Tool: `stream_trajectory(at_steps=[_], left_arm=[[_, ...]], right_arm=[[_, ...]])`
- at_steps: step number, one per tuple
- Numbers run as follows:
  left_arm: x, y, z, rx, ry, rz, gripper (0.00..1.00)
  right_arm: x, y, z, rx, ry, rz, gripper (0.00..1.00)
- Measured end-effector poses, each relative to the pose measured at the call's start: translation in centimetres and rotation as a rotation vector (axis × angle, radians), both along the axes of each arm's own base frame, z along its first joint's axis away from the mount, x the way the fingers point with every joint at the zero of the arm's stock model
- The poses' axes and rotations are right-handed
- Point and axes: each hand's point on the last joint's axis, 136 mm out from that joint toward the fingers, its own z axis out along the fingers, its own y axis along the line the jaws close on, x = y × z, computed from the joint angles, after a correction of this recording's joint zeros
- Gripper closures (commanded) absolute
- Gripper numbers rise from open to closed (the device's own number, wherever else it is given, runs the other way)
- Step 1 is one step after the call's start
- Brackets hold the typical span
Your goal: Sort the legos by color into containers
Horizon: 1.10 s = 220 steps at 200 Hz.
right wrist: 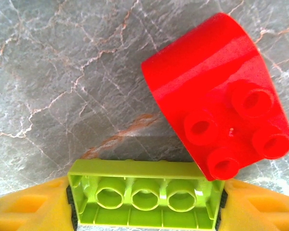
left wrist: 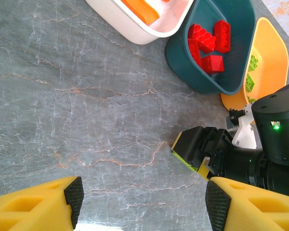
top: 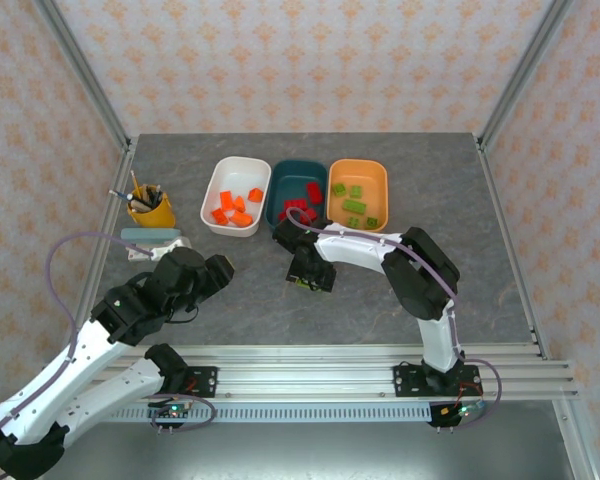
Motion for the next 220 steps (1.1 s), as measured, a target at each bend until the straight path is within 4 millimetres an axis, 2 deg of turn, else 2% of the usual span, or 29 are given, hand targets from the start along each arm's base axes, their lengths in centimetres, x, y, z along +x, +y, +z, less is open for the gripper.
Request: stream_trajectory(at_steps=[37, 57, 81, 106, 128, 147, 181, 220], left_arm=[[0.2, -0.1, -0.2, 0.011, 0.008, -0.005, 0.29], [0.4, -0.3, -0.3, 0.026, 0.008, -0.021, 0.29], [0.9, -0.8, 0.3, 0.042, 0.004, -0.048, 0.29], [2.0, -2.1, 1.8, 0.042, -0.016, -0.089, 0.29], [3.2, -3.5, 2.5, 0.043, -0.025, -0.122, 0.29], [4.3, -5.1, 2.9, 0.045, -0.032, -0.163, 0.29], [6.1, -8.5, 3.2, 0.071, -0.033, -0.255, 0.29], [7.9, -12.0, 4.3, 0.104, -0.06, -0.353, 0.29]], right_arm=[[0.2, 0.2, 0.4, 0.001, -0.008, 0.023, 0.37], [0.6, 0.3, 1.3, -0.003, -0.028, 0.042, 0.38], [1.4, 0.2, 4.6, 0.006, -0.093, 0.064, 0.38], [3.0, -0.3, 10.0, 0.044, -0.207, 0.072, 0.38], [5.8, -2.5, 14.0, 0.082, -0.299, 0.01, 0.38], [8.8, -5.7, 15.3, 0.086, -0.337, -0.101, 0.39], [15.0, -10.9, 15.2, 0.096, -0.375, -0.368, 0.39], [21.9, -13.4, 14.5, 0.127, -0.427, -0.627, 0.39]])
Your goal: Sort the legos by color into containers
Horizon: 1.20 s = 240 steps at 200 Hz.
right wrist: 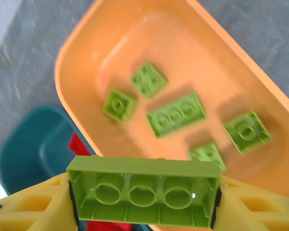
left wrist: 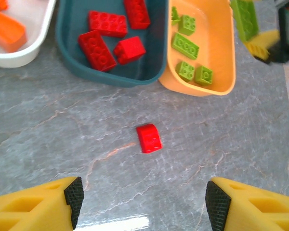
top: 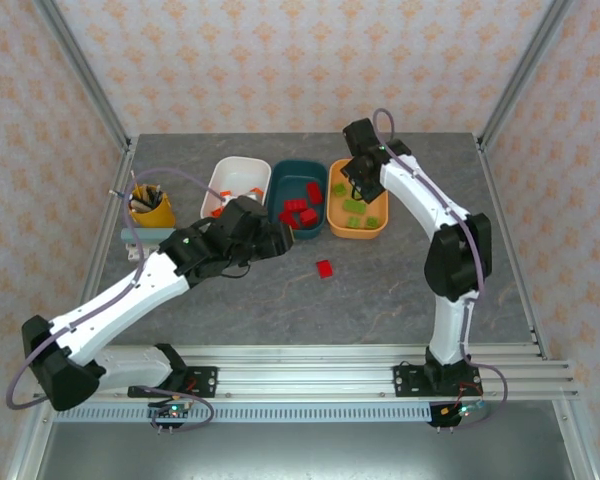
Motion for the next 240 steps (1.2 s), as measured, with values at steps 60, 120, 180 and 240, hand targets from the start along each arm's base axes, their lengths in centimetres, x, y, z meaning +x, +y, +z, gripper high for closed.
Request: stream_trajectory(at_steps=[60, 120, 180, 240], left_arm=[[3.9, -5.6, 5.5, -0.004, -0.121, -0.121, 0.29], [6.4, -8.1, 7.3, 0.013, -0.173, -0.165, 0.29], [6.2, -7.9, 6.3, 0.036, -0.15, -0.171, 0.29], [4.6, -7.2, 1.1, 0.056, -0.012, -0.153, 0.29]], right_arm=[[6.3, -2.7, -3.1, 0.089, -0.007, -0.271, 0.39], [7.3, -3.1, -6.7, 0.113, 0.046, -0.396, 0.34], [8.2, -2.9, -7.3, 0.126, 0.061, -0.438, 0.15], [7.3, -1.9, -0.5, 0.136, -0.04, -0.35, 0.17]])
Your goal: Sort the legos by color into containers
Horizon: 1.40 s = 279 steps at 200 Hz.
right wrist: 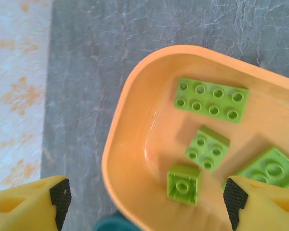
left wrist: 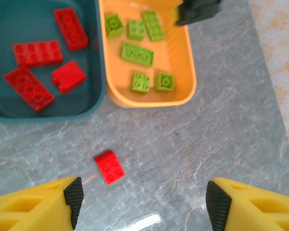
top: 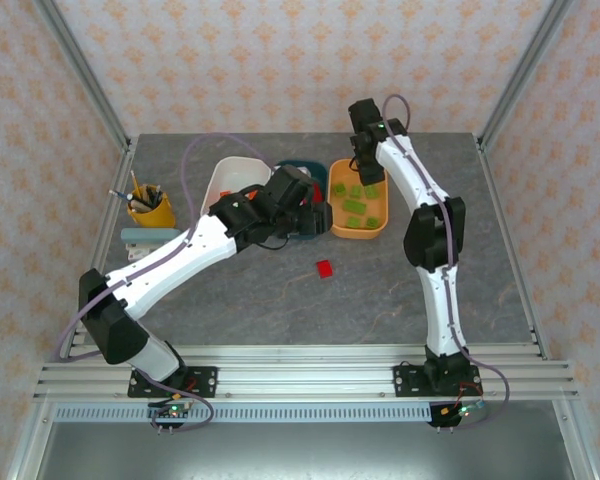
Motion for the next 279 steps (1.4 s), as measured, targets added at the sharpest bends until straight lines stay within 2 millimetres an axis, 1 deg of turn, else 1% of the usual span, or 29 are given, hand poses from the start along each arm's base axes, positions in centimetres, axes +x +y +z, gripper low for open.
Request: stream_trajectory(at_steps=[14, 17, 27, 37, 41, 44, 46, 49, 54, 57, 59, 65, 71, 84, 104, 116, 132, 144, 156, 171, 202, 218, 234, 255, 279], left_arm=[[-0.3, 0.1, -1.0, -0.005, 0.037, 0.019, 0.29], [-0.3, 0.1, -1.2, -0.007, 0.045, 0.025, 0.29], [-0.4, 0.0, -2.0, -0.013, 0.075, 0.041, 0.29], [-0.4, -0.2, -3.0, -0.015, 0.106, 0.063, 0.29], [-0.4, -0.2, -3.3, -0.014, 0.115, 0.069, 0.29], [-0.3, -0.3, -3.7, -0.012, 0.13, 0.077, 0.29], [-0.3, -0.3, -3.9, -0.013, 0.134, 0.08, 0.29], [-0.3, -0.4, -4.3, -0.012, 0.147, 0.087, 0.29], [-0.2, -0.5, -4.9, -0.007, 0.163, 0.097, 0.29], [-0.2, -0.6, -5.4, -0.005, 0.177, 0.103, 0.29], [-0.2, -0.6, -5.7, -0.002, 0.185, 0.107, 0.29], [-0.2, -0.8, -6.7, 0.006, 0.212, 0.119, 0.29], [-0.2, -0.9, -7.8, 0.019, 0.242, 0.13, 0.29], [-0.3, -1.1, -10.1, 0.053, 0.299, 0.152, 0.29], [-0.7, -1.8, -13.3, 0.105, 0.379, 0.173, 0.29], [-0.9, -2.3, -14.7, 0.128, 0.416, 0.181, 0.29], [-0.8, -3.0, -16.1, 0.149, 0.452, 0.194, 0.29], [-0.7, -3.5, -17.0, 0.164, 0.471, 0.203, 0.29], [-0.6, -3.7, -17.9, 0.182, 0.49, 0.212, 0.29], [-0.5, -4.0, -19.1, 0.204, 0.512, 0.224, 0.29], [-0.7, -3.9, -21.2, 0.253, 0.557, 0.248, 0.34], [-0.6, -4.0, -22.0, 0.264, 0.572, 0.261, 0.4], [-0.7, -3.9, -22.6, 0.274, 0.581, 0.266, 0.5], [-0.7, -3.8, -22.7, 0.281, 0.583, 0.27, 0.62], [-0.6, -3.7, -22.6, 0.285, 0.575, 0.275, 0.69]], right_arm=[[-1.8, 0.4, 3.1, -0.033, -0.039, 0.062, 0.17], [-2.4, 0.5, 4.0, -0.044, -0.055, 0.085, 0.17], [-4.4, 0.6, 6.1, -0.069, -0.085, 0.135, 0.17], [-7.1, 0.3, 8.5, -0.1, -0.131, 0.199, 0.17], [-8.1, 0.2, 8.9, -0.106, -0.141, 0.216, 0.17], [-9.3, 0.0, 9.6, -0.118, -0.16, 0.238, 0.17], [-9.7, -0.1, 9.7, -0.119, -0.164, 0.246, 0.17], [-10.9, -0.5, 10.3, -0.129, -0.176, 0.263, 0.17], [-12.2, -0.9, 10.8, -0.135, -0.199, 0.284, 0.16], [-13.3, -1.4, 11.2, -0.147, -0.219, 0.302, 0.16], [-13.7, -1.6, 11.3, -0.15, -0.227, 0.31, 0.16], [-15.7, -2.5, 11.6, -0.166, -0.255, 0.339, 0.16], [-17.5, -3.2, 11.6, -0.177, -0.278, 0.372, 0.16], [-21.2, -4.3, 10.9, -0.2, -0.31, 0.452, 0.15], [-26.1, -4.5, 8.8, -0.196, -0.333, 0.601, 0.14], [-28.5, -4.3, 7.6, -0.174, -0.338, 0.677, 0.14], [-31.3, -3.9, 6.3, -0.125, -0.352, 0.747, 0.14], [-33.1, -3.8, 5.6, -0.087, -0.36, 0.779, 0.14], [-34.5, -3.7, 5.2, -0.059, -0.368, 0.797, 0.14], [-35.6, -3.8, 5.2, -0.035, -0.382, 0.801, 0.14], [-36.1, -3.7, 5.1, -0.016, -0.378, 0.803, 0.15], [-36.1, -3.7, 5.0, -0.015, -0.375, 0.804, 0.15], [-36.2, -3.7, 5.0, -0.014, -0.37, 0.805, 0.15], [-36.3, -3.7, 4.8, -0.007, -0.365, 0.806, 0.15], [-36.4, -3.6, 4.4, 0.001, -0.353, 0.805, 0.15]])
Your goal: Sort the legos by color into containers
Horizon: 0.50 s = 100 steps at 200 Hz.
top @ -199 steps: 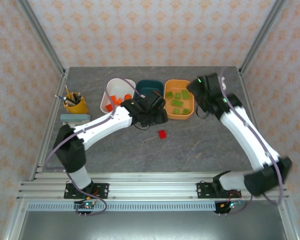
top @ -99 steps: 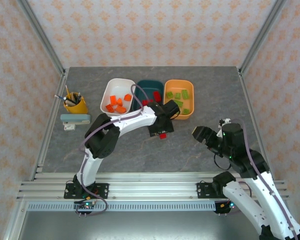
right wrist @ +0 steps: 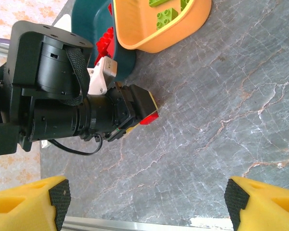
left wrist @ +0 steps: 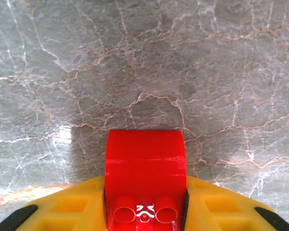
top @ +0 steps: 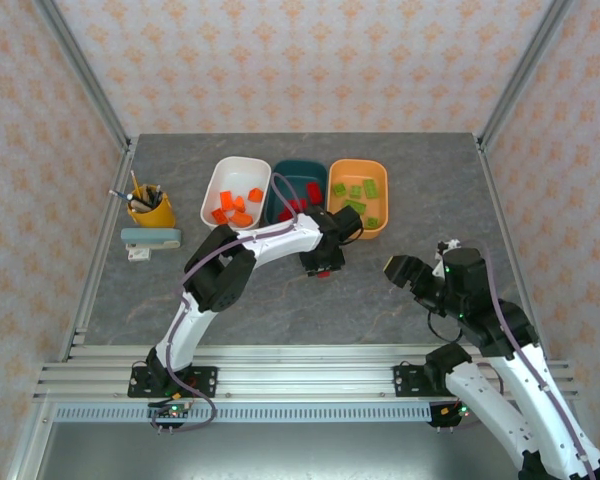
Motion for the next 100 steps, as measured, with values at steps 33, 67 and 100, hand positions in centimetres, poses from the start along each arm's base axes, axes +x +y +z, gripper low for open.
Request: stream_trajectory(at_steps=[33, 67, 100], left_arm=[[0.4, 0.7, 0.6, 0.034, -0.029, -0.005, 0.69], [1.9, 1.0, 5.2, 0.033, -0.112, -0.053, 0.69], [6.3, 3.0, 11.9, -0.042, -0.239, -0.041, 0.69]], right_arm=[[0.1, 0.4, 0.2, 0.013, -0.01, 0.017, 0.17], [1.8, 1.7, 3.0, 0.069, -0.149, 0.063, 0.17], [5.3, 3.3, 5.4, 0.074, -0.279, 0.094, 0.18]])
